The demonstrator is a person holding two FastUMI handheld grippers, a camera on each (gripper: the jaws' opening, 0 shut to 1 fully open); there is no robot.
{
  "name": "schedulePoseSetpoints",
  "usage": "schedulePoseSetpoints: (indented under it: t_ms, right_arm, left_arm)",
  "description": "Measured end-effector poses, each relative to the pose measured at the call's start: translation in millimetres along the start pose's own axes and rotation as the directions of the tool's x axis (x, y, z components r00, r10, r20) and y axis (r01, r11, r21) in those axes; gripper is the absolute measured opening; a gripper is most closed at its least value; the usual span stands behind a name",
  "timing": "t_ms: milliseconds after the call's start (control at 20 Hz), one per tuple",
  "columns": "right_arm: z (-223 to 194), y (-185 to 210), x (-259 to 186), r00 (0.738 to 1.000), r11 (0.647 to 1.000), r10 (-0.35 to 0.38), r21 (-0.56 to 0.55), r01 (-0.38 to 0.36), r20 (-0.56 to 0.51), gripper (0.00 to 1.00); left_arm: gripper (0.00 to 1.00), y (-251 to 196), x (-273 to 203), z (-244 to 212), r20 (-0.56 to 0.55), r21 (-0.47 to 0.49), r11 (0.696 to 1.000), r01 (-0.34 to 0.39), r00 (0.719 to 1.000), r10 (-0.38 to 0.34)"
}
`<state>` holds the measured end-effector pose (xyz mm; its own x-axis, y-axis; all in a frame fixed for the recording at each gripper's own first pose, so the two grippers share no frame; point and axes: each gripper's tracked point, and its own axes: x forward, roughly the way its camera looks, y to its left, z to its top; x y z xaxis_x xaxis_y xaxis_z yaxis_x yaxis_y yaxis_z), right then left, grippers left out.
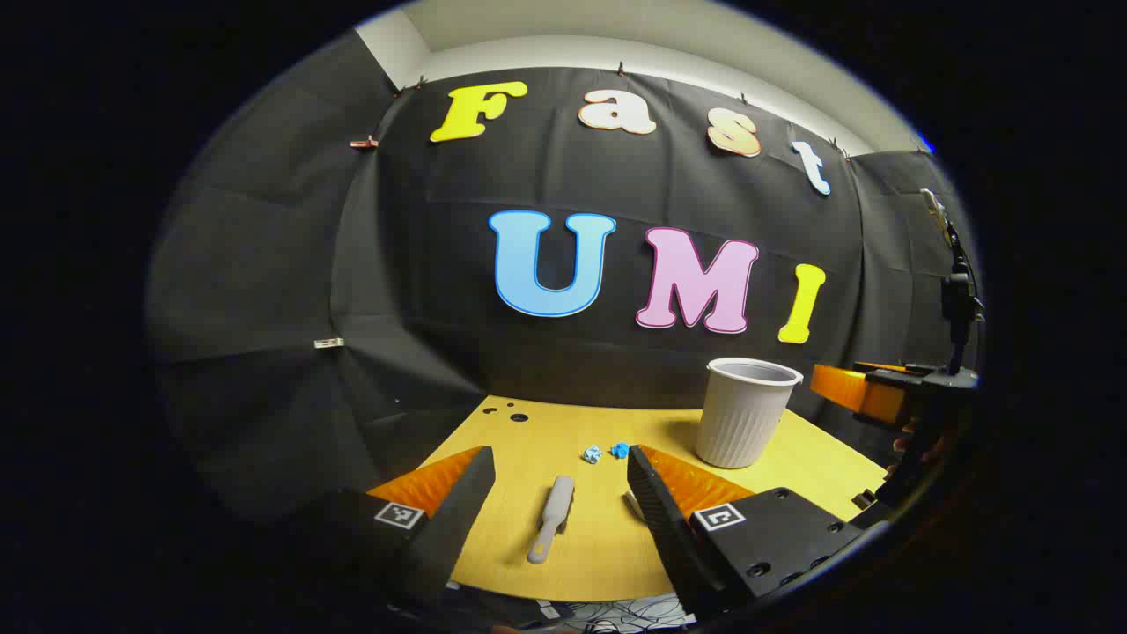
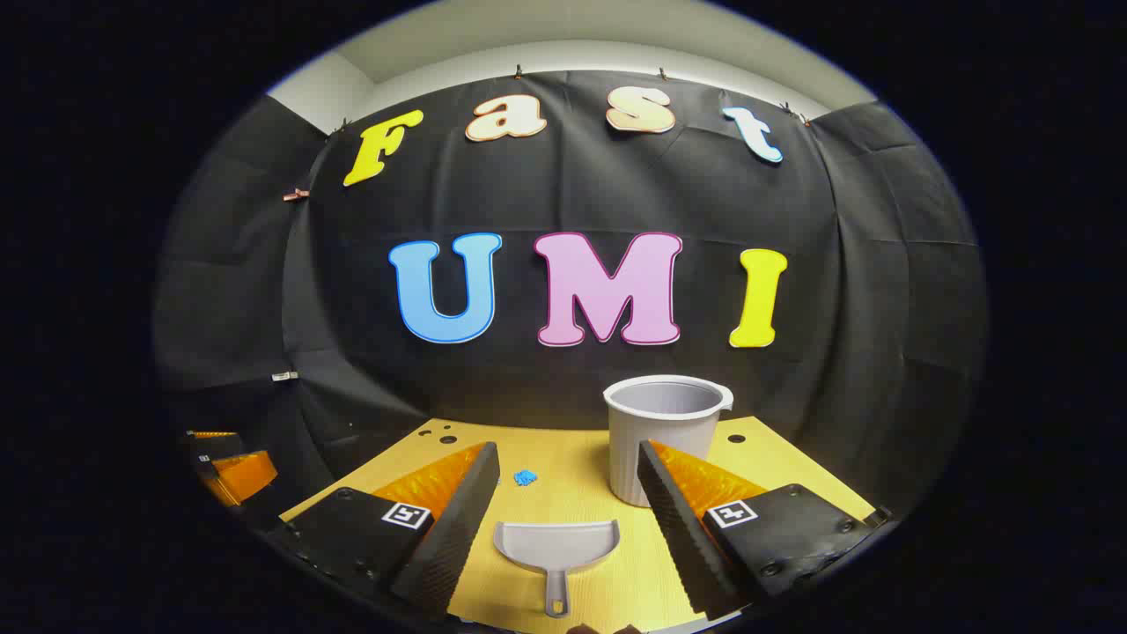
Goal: Pick up the small broom and dustpan from the desktop, sweep the trash into the dustpan with the broom, and then empty the trash into the garbage bin.
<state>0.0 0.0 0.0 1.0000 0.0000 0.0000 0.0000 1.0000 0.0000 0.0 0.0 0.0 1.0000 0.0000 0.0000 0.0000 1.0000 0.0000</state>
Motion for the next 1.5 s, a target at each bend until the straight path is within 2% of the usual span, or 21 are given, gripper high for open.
schedulePoseSetpoints:
  t_ms: [150, 300, 550, 650, 1100, 1300, 1500]
  right_arm:
    - [-8.4, 4.8, 27.6, 1.0, 1.0, 0.019, -0.009, -0.019, -0.018, 0.98]
    - [-14.7, 4.4, 57.5, 0.999, 0.999, 0.041, -0.009, -0.041, -0.032, 0.98]
    - [-40.2, 6.8, 101.5, 0.993, 0.997, 0.077, 0.029, -0.075, -0.087, 0.98]
    - [-52.1, 3.6, 107.3, 0.988, 0.997, 0.078, 0.028, -0.075, -0.134, 0.98]
    - [-65.6, 5.7, 115.1, 0.98, 0.997, 0.072, 0.019, -0.069, -0.188, 0.98]
    - [-70.7, 5.2, 119.5, 0.979, 0.998, 0.07, 0.011, -0.069, -0.19, 0.98]
    - [-79.2, 1.4, 125.1, 0.978, 0.997, 0.072, 0.005, -0.073, -0.195, 0.98]
  left_arm:
    - [0.95, -0.9, 39.8, -1.1, -0.022, 0.005, 1.0, 0.0, 1.0, 0.0]
    - [0.95, -3.5, 74.9, -5.7, -0.051, -0.035, 0.999, -0.007, 0.999, 0.005]
    - [0.96, 3.4, 114.4, -18.4, -0.085, -0.047, 0.997, -0.068, 0.994, 0.064]
    - [0.96, 2.8, 118.0, -23.1, -0.108, -0.057, 0.996, -0.074, 0.992, 0.068]
    - [0.96, 8.4, 140.6, -34.9, -0.164, -0.018, 0.999, -0.037, 0.986, 0.034]
    - [0.96, 19.9, 147.6, -59.8, -0.27, -0.067, 0.995, -0.067, 0.962, 0.047]
    - [0.95, 25.4, 150.4, -91.0, -0.382, -0.056, 0.996, -0.065, 0.923, 0.038]
